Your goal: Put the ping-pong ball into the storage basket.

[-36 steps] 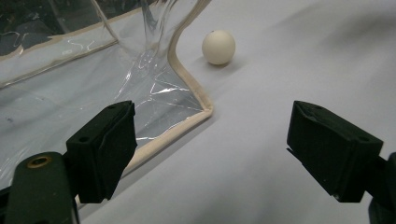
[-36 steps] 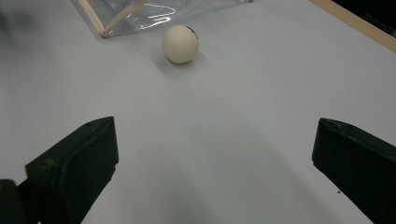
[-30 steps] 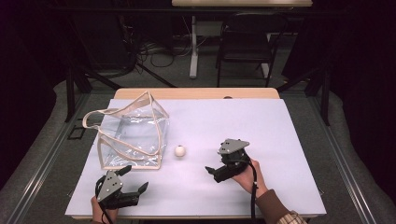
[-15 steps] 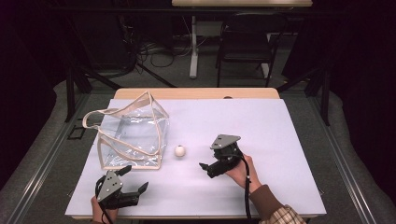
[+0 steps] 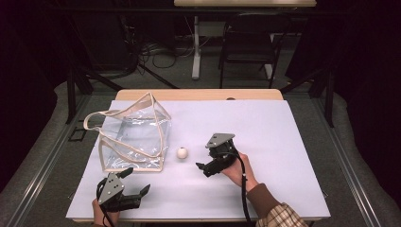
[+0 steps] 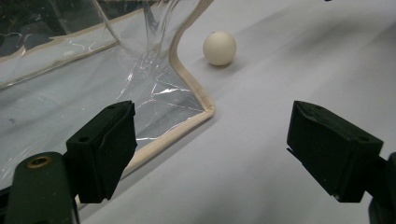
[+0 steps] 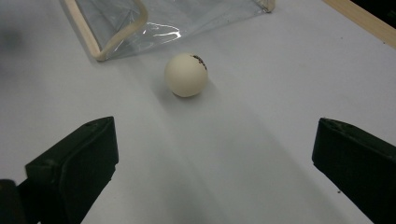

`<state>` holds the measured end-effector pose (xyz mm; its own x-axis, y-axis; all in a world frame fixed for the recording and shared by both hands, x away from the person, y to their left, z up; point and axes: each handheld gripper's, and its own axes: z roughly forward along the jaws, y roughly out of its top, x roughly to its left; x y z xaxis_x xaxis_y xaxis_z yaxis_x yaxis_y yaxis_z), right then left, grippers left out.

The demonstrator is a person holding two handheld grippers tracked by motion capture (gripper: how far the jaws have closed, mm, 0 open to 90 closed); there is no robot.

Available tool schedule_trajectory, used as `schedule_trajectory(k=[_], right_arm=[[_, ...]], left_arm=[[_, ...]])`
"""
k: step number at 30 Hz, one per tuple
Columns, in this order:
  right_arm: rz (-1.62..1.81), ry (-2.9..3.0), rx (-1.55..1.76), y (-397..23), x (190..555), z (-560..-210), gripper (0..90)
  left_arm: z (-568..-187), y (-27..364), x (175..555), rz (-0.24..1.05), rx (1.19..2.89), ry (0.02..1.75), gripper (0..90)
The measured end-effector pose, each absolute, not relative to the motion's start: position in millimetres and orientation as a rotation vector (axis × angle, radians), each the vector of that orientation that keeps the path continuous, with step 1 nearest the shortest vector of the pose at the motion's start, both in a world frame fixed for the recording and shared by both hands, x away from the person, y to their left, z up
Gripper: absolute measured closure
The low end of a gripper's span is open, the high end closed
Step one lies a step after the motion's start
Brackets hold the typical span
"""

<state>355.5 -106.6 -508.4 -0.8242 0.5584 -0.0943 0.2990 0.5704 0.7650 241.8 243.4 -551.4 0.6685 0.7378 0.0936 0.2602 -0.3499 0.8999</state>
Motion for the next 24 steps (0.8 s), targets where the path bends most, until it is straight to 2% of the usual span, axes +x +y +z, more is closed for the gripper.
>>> schedule_trajectory(k=[24], right_arm=[[1.128,2.513,0.708,-83,374,-514,0.1]], left_arm=[[-552,244,242,0.617,1.911,0.785,16.0]])
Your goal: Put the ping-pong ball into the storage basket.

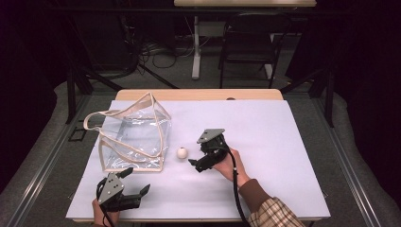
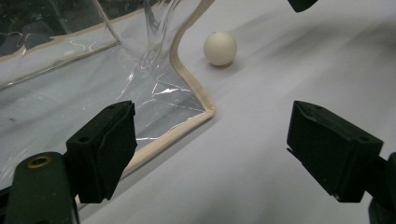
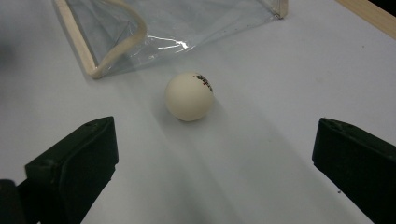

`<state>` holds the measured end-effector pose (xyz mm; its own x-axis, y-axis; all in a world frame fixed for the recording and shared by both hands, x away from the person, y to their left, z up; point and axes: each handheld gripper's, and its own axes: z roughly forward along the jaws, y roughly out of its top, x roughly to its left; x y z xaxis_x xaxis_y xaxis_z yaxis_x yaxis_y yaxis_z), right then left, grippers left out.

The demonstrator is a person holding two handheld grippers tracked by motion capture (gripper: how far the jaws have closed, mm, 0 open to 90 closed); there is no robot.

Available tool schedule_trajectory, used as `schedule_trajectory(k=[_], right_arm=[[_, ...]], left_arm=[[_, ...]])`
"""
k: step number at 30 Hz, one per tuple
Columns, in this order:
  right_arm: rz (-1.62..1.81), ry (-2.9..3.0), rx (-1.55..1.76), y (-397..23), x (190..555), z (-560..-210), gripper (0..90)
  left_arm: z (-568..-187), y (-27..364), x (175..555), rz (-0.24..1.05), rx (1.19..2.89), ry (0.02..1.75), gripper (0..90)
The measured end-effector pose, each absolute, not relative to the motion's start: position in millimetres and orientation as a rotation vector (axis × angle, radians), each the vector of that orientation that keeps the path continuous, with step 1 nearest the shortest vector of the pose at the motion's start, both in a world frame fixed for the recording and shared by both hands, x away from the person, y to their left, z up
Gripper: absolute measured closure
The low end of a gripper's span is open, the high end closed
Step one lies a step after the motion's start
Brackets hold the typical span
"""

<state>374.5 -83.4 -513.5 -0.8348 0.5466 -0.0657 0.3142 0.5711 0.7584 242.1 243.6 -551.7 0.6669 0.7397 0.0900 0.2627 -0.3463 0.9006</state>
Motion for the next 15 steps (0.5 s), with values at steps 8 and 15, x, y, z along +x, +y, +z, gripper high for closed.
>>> schedule_trajectory(k=[8,15], right_arm=[[1.137,2.524,0.708,-74,378,-516,0.0],[1.137,2.537,0.711,-66,382,-520,0.0]], left_arm=[[-552,244,242,0.618,1.91,0.786,16.0],[-552,244,242,0.619,1.909,0.788,16.0]])
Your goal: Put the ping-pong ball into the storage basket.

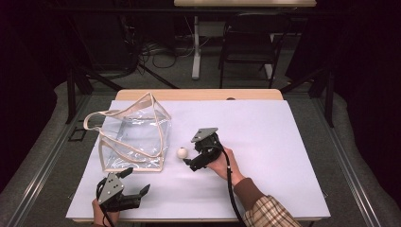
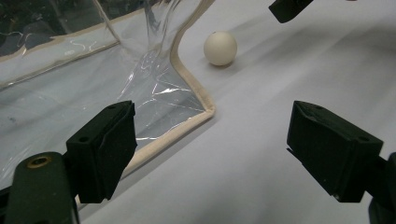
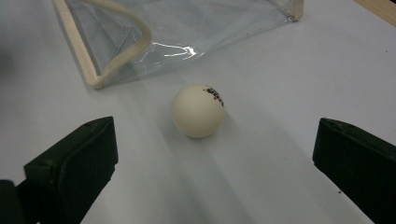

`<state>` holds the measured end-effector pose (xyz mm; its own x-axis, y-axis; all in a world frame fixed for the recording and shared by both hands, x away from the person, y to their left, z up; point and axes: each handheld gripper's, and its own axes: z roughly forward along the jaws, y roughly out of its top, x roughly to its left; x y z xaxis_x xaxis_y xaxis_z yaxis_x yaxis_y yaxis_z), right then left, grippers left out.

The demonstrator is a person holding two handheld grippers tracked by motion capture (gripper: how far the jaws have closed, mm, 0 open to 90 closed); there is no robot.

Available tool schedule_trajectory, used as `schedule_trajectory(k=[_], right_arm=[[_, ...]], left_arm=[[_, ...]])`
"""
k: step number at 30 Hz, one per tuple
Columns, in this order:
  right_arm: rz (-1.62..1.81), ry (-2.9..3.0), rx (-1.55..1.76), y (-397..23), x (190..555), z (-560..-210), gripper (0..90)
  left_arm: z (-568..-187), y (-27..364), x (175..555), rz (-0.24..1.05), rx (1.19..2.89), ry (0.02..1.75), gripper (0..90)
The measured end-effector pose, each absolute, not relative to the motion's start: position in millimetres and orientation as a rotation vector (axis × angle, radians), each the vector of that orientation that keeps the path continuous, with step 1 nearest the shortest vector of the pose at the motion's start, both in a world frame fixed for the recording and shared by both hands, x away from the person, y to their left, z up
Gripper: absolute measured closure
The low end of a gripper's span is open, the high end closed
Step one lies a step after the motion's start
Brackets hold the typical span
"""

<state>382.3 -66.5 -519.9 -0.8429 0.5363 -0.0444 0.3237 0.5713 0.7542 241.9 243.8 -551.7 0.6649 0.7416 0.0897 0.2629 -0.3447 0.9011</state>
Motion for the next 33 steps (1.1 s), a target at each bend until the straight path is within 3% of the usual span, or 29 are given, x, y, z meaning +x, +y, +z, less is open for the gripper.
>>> schedule_trajectory(k=[33], right_arm=[[1.1,2.611,0.727,-29,397,-547,1.7]], left_arm=[[-551,244,241,0.624,1.905,0.786,16.0]])
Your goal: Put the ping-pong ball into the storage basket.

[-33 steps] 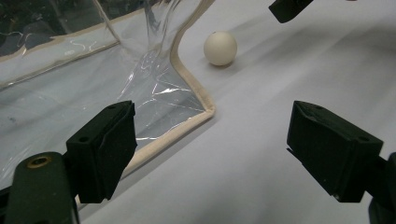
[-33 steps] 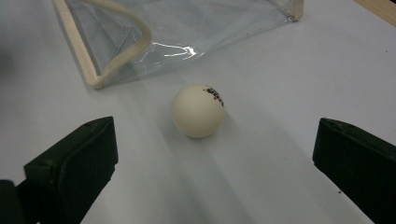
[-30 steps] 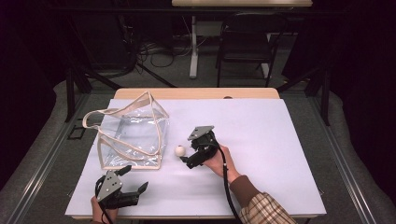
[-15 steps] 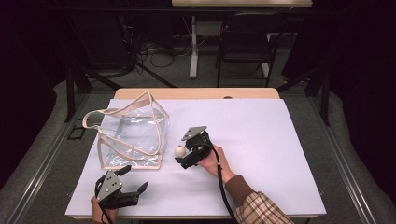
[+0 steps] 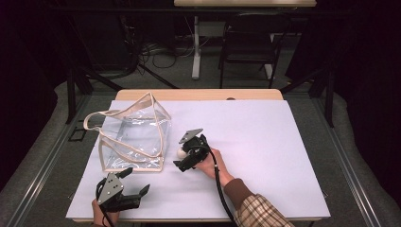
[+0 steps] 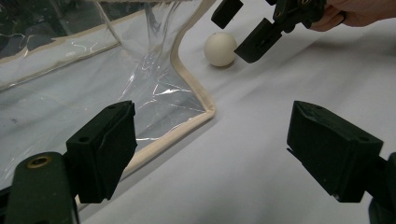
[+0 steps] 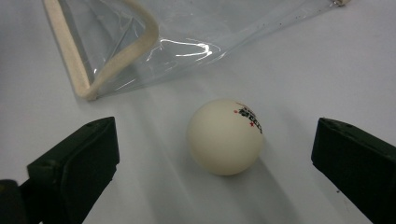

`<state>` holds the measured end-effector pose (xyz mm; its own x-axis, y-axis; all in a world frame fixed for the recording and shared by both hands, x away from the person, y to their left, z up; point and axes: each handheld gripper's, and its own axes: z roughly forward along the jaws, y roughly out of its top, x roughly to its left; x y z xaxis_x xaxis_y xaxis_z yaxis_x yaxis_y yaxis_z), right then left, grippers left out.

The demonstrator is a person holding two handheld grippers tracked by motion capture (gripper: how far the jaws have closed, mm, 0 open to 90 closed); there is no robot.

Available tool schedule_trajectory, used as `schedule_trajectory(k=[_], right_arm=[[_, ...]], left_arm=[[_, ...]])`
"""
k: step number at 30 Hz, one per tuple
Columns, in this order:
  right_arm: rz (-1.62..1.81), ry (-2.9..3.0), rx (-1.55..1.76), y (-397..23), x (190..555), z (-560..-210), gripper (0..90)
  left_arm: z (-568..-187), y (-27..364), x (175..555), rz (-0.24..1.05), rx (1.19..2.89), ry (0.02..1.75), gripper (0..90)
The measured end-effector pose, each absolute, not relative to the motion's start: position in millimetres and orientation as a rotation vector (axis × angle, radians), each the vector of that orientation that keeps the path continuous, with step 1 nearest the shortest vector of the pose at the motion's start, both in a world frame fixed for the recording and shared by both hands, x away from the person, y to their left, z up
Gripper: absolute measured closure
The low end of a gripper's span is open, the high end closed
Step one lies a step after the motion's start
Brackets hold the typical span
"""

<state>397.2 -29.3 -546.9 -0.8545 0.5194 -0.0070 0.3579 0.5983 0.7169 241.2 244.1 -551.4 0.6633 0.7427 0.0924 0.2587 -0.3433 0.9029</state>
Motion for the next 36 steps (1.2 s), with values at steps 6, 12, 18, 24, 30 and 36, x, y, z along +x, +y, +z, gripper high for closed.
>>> schedule_trajectory(k=[6,12,18,24,30,36], right_arm=[[1.092,2.612,0.724,-25.9,397.7,-549.6,7.6],[1.049,2.621,0.727,-21.6,397.7,-553.6,17.7],[1.024,2.617,0.732,-20.2,398.2,-555.8,29.5],[1.02,2.612,0.748,-20.8,398.3,-555.5,41.5],[1.028,2.605,0.757,-21.9,399.3,-556.1,50.3],[1.027,2.603,0.751,-21.9,399.4,-555.9,50.7]], left_arm=[[-551.0,244.3,240.9,0.625,1.906,0.783,16.0],[-551.0,244.1,240.8,0.624,1.904,0.783,16.0],[-551.1,244.1,240.9,0.623,1.903,0.784,16.0],[-550.9,244.1,240.6,0.625,1.9,0.782,16.0],[-550.9,244.3,240.7,0.626,1.899,0.783,16.0],[-550.8,244.5,240.7,0.627,1.9,0.781,16.0]])
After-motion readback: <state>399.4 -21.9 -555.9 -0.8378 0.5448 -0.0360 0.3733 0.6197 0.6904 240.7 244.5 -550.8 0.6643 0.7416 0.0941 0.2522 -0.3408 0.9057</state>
